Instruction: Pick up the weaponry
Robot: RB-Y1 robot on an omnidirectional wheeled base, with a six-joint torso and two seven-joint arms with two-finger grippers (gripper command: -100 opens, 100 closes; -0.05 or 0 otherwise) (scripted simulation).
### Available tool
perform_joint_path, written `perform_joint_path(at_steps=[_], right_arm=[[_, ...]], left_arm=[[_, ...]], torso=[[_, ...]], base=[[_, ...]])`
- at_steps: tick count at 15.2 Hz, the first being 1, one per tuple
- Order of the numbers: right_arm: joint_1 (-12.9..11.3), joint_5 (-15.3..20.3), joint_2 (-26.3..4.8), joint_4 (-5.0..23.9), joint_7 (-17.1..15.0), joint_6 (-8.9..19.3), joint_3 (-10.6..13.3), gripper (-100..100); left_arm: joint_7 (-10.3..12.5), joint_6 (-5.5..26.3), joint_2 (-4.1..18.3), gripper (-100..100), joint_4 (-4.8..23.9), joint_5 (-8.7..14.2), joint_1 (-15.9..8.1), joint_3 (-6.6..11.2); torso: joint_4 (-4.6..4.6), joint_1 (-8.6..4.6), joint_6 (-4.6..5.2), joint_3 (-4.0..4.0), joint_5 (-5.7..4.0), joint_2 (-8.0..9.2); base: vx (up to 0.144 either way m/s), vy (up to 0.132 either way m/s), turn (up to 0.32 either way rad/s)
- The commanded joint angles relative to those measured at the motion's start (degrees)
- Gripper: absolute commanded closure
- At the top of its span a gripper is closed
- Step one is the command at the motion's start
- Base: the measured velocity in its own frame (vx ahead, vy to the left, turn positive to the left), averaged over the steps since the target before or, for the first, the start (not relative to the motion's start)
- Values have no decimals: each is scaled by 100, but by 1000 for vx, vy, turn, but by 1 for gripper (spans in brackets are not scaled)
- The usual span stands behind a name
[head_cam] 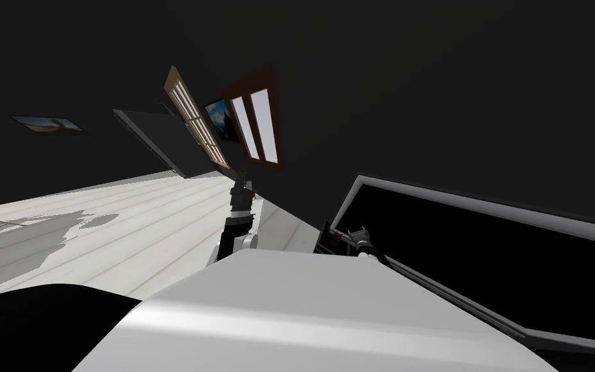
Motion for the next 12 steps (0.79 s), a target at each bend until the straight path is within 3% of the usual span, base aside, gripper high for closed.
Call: perform_joint_path(at_steps=[1,2,3,4,5,7,8,11,12], right_arm=[[-39,-202,-97,286,-156,184,-56,-100],[-39,-202,-97,354,-156,184,-56,-100],[-140,-440,-165,597,-318,387,-146,-100],[-140,-440,-165,747,-318,392,-146,-100],[-242,-673,-233,963,-476,522,-235,-100],[-242,-674,-233,1138,-476,596,-235,-100],[-347,-901,-300,1273,-631,795,-324,-100],[-347,-901,-300,1526,-631,795,-324,-100],[-454,-1122,-366,1706,-780,988,-412,-100]], left_arm=[[0,0,0,0,0,0,0,0],[0,0,0,0,0,0,0,0],[0,0,0,0,0,0,0,0],[0,0,0,0,0,0,0,0],[0,0,0,0,0,0,0,0],[0,0,0,0,0,0,0,0],[0,0,0,0,0,0,0,0],[0,0,0,0,0,0,0,0],[0,0,0,0,0,0,0,0]], torso=[[0,0,0,0,0,0],[-1,2,1,-1,1,-1],[-1,-3,2,0,0,1],[0,-4,0,-1,0,-3],[-2,-4,2,-3,-1,-4],[-3,2,1,-5,1,-8],[-2,1,2,-3,1,-4],[-1,-4,2,-1,0,-1],[0,-8,3,2,-1,5]], base=[[53,61,91],[39,41,21],[54,44,58],[62,45,75],[68,57,120],[61,55,65],[55,47,72],[41,32,38],[33,33,71]])
